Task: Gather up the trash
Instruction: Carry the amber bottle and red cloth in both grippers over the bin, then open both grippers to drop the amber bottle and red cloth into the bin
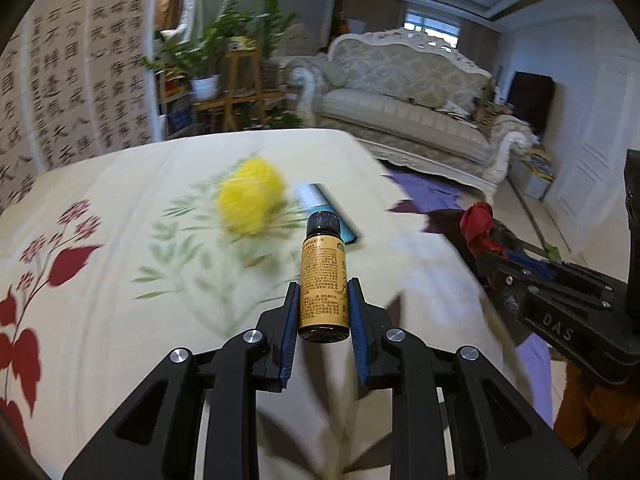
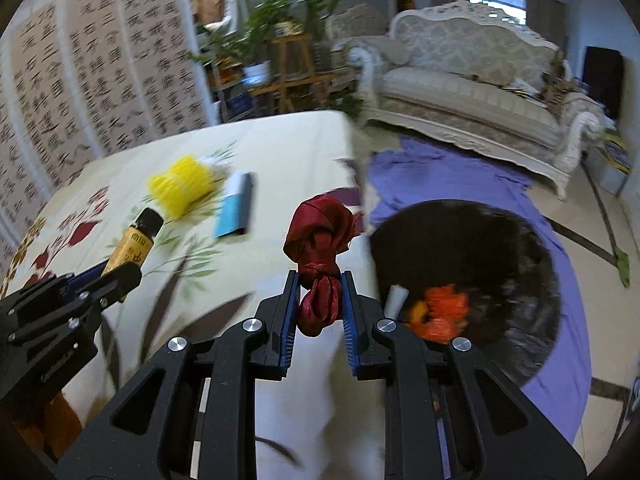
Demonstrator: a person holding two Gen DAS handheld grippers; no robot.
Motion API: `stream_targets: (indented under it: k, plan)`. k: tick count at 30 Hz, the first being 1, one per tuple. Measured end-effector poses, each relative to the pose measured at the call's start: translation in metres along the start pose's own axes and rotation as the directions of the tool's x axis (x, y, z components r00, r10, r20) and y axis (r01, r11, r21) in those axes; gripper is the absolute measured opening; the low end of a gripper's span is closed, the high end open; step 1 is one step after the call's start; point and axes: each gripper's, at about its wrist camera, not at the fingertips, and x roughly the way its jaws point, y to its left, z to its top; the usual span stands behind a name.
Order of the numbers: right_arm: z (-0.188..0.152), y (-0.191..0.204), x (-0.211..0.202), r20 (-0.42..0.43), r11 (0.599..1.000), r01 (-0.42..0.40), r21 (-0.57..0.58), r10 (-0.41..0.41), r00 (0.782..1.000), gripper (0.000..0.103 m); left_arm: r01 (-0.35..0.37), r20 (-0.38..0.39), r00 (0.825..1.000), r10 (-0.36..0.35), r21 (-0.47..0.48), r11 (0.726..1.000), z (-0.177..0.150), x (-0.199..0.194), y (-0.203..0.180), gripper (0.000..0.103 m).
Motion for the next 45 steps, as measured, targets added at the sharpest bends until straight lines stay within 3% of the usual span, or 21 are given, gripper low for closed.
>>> stream_targets:
  k: [12,31,35,45]
  plan:
    - [0.004,-0.086,-0.006,0.037,0.982,0.149,0.116,-0.154,0.987,0.02,0.083,-0.011,0.997,-0.082,0.118,0.989,0.029,0.045,-0.084,0.025]
    - [0.01,-0.144,0.03,0.013,0.965,0.194,0.177,-0.199,0.98,0.022,0.086,-0.049,0.996,-0.076,0.235,0.968,0.056,0.111,-0.14,0.025]
    - [0.009,-0.152,0.034,0.012,0.96,0.2,0.194,-0.206,0.978,0.033,0.083,-0.066,0.995,-0.07,0.231,0.969,0.057,0.116,-0.141,0.052]
    - [0.008,-0.149,0.03,0.01,0.958,0.191,0.215,-0.197,0.98,0.04,0.062,-0.068,0.996,-0.05,0.173,0.983,0.053,0.103,-0.122,0.065]
